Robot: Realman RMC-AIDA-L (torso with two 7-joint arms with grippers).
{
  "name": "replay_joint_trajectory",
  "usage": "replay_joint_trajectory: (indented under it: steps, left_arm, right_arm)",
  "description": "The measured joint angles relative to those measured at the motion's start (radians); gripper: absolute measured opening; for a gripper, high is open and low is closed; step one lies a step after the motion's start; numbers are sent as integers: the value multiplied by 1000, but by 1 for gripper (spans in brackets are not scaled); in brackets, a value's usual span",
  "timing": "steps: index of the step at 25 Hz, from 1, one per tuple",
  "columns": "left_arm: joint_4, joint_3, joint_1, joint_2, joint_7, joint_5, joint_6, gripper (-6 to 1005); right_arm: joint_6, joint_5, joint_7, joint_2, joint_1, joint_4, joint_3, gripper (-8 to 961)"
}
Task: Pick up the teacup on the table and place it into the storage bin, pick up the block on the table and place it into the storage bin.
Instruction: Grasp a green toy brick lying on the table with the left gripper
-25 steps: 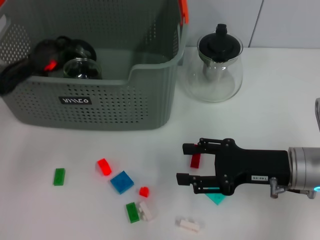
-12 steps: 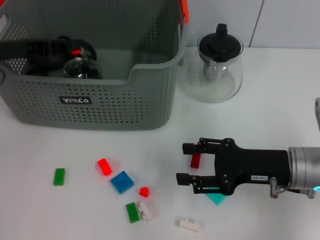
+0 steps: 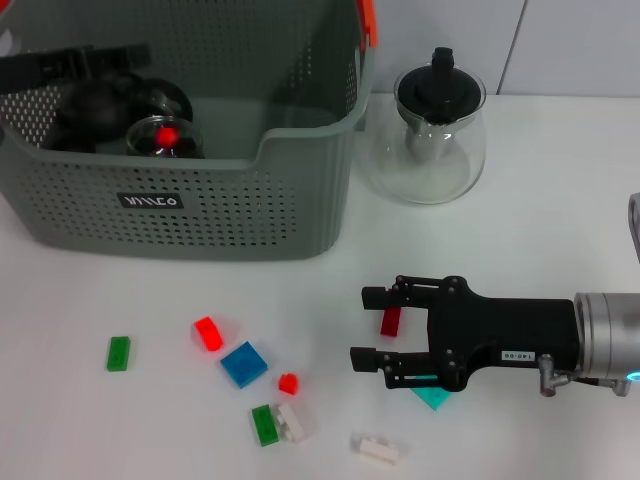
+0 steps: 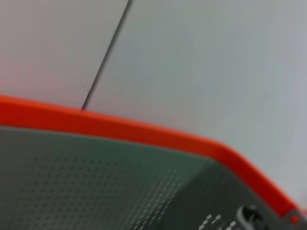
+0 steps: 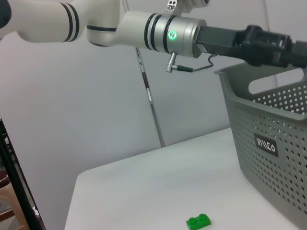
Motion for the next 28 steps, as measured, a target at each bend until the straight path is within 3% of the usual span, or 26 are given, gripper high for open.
replay_joint_trajectory:
  steps: [5, 10, 14, 20, 25, 28]
  left_arm:
    - [12, -25, 35, 5, 41, -149, 112, 448]
    - [-70, -144, 118, 8, 256, -480, 441, 521]
    - [-90, -176, 180, -5, 329, -571, 626, 528]
    - [-60, -86, 306, -69, 589, -380, 637, 524]
    - [-78, -76, 390, -123, 891, -146, 583, 525]
    - [-113, -79, 432, -141, 1010, -83, 511, 526]
  right_arm:
    - [-1, 0, 0, 0, -1, 0, 1, 791]
    - [0, 0, -1, -1, -7, 0, 2, 791]
    - [0, 0, -5, -2, -8, 0, 13, 791]
    - [1, 0, -8, -1, -3, 0, 17, 790]
    - [1, 0, -5, 1, 0, 0, 17, 790]
    - [5, 0, -3, 1, 0, 0, 17, 790]
